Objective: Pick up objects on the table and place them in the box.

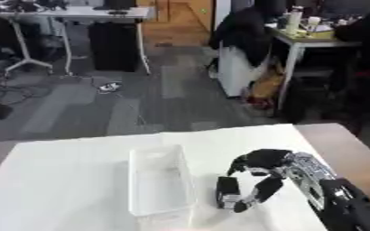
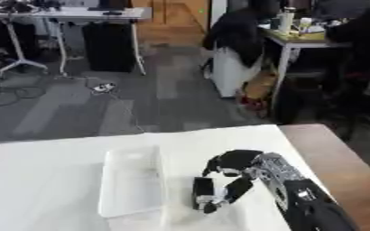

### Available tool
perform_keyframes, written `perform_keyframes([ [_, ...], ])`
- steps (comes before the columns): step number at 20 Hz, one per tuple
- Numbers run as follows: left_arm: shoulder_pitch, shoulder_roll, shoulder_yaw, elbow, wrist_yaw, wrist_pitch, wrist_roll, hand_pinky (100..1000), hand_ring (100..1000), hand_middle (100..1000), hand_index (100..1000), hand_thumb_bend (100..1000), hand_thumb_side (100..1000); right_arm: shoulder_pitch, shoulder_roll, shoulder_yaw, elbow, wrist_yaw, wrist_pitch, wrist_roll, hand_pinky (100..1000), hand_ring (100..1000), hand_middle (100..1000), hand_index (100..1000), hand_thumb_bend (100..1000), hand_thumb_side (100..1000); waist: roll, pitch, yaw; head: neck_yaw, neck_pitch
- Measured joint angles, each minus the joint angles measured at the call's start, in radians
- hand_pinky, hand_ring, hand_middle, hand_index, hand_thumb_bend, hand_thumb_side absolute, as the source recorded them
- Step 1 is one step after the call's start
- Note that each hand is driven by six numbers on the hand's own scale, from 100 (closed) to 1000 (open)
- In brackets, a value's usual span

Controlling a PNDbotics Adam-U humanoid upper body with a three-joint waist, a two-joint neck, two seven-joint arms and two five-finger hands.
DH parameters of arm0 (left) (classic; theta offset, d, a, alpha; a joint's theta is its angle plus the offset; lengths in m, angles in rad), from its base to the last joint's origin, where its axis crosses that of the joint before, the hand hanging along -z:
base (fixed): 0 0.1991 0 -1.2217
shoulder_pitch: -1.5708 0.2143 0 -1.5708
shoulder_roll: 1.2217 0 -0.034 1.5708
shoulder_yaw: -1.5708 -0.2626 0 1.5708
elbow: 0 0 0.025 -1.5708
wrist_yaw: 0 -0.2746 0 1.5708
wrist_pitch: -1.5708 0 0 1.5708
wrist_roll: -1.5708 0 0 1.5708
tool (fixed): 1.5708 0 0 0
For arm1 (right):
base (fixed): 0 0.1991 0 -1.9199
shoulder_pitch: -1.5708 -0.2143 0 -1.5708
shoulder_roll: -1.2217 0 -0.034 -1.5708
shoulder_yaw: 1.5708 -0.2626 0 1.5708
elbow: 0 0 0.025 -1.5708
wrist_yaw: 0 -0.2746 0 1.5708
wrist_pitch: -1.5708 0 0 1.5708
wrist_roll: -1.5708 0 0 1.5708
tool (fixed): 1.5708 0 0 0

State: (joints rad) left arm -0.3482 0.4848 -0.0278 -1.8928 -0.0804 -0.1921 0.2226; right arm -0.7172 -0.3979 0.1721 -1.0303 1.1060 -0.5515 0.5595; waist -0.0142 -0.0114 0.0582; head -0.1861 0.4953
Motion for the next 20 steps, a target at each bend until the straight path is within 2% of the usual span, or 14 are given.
perform_keyframes([
  [6,-0.001,0.000,-0.005,0.000,0.000,0.001,-0.003,589,603,741,861,155,1000,0.000,0.024,0.006,0.000,0.005,-0.008,-0.008,766,763,822,905,815,1000,0.000,0.000,0.004,0.000,0.000],
  [20,-0.001,0.000,-0.005,0.000,0.001,0.000,-0.004,588,603,741,861,154,1000,0.000,0.033,-0.005,0.026,0.062,-0.009,-0.009,774,767,825,926,832,1000,0.000,0.000,0.004,0.000,0.000],
])
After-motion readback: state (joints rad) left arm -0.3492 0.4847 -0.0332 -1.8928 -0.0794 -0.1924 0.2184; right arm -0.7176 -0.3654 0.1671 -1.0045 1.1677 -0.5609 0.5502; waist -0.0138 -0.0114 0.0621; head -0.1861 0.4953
